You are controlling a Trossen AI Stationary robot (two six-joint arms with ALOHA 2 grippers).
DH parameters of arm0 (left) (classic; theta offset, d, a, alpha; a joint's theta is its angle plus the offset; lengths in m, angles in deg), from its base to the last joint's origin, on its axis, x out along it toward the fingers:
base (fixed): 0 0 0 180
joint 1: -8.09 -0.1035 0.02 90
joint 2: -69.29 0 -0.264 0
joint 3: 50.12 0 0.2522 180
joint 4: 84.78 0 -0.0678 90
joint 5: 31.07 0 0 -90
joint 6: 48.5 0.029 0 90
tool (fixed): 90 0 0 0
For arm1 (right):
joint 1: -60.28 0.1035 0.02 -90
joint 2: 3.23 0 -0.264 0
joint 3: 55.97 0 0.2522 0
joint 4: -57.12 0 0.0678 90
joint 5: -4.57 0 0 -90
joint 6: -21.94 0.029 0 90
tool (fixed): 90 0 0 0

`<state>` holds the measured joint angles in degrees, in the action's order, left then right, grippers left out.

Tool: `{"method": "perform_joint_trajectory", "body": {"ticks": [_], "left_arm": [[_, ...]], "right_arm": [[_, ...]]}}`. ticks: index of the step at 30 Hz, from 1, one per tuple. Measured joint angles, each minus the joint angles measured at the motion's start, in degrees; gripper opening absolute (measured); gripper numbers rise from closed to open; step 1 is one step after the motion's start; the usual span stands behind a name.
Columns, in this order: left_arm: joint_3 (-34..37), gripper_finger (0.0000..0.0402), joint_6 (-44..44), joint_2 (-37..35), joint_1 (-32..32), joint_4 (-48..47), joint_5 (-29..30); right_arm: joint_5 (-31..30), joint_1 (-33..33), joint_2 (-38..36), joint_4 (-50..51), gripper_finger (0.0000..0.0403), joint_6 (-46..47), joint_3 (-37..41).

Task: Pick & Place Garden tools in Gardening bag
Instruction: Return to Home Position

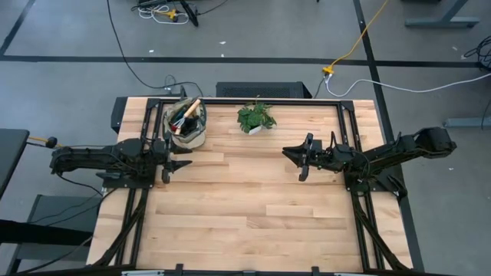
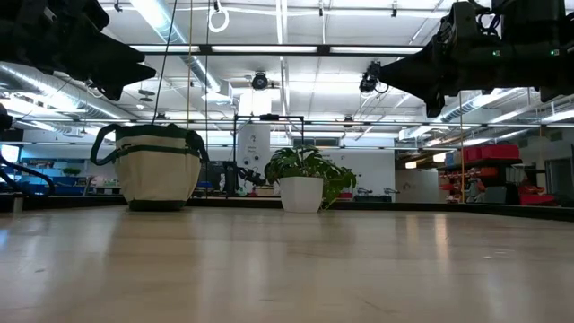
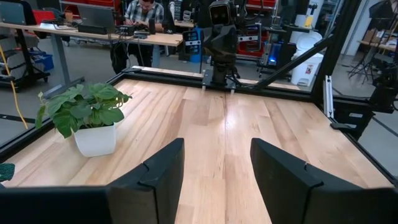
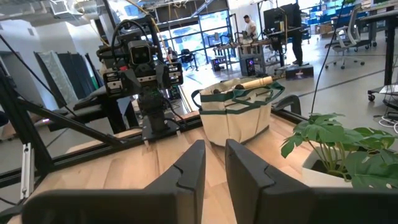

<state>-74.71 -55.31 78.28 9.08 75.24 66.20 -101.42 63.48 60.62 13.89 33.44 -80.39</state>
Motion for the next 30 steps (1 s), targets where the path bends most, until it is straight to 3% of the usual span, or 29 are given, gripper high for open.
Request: {"method": "perform_joint_trajectory", "body": {"ticks": [9, 17, 25, 30], "left_arm": [[-0.02, 0.0190, 0.00, -0.39, 0.00, -0.13, 0.00], [-0.02, 0.0190, 0.02, -6.05, 0.00, -0.13, 0.00], [0.10, 0.0190, -0.01, -8.77, 0.00, 2.33, 0.00], [6.88, 0.0190, -0.02, -8.83, 0.00, 13.77, 0.00]], "right_arm": [[0.46, 0.00, -5.37, 3.75, 0.0062, 0.00, 0.46], [0.39, 0.00, -19.17, 2.58, 0.0062, 0.02, 9.82], [0.17, 0.02, -31.43, 20.36, 0.0062, -0.04, 9.75], [0.13, 0.02, -38.94, 23.97, 0.0062, -0.02, 9.77]]}}
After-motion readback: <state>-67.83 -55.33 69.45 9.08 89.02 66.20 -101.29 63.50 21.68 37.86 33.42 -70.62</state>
